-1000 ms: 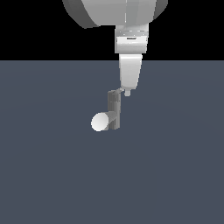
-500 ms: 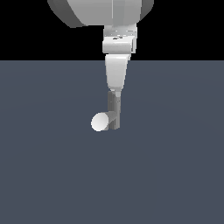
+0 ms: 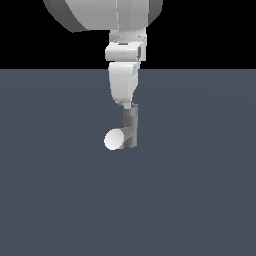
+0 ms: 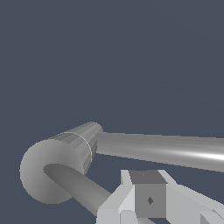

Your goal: Turn on the faucet by rotating a designated handle.

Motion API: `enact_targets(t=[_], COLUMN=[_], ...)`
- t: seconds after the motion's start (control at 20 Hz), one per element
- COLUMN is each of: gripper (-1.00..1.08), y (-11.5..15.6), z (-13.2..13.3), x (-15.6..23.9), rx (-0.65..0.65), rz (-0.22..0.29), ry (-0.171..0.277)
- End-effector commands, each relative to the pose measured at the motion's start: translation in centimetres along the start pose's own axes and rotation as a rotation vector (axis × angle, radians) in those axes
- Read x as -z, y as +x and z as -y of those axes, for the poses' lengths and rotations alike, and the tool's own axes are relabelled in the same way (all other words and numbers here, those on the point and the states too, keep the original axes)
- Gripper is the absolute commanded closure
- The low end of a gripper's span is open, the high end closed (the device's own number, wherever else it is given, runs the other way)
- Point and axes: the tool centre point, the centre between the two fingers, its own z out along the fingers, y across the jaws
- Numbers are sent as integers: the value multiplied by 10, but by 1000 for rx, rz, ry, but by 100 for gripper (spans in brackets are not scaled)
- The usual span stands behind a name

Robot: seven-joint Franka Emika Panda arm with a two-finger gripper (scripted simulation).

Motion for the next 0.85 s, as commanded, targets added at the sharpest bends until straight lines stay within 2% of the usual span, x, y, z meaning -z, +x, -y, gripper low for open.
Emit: enact_targets(t=[0.0,0.8], gripper=[108,108], y=[-20,-82], z=[2,25], x=[-4,-12], rx=[23,59], rz=[1,-2], ry=[-7,-24])
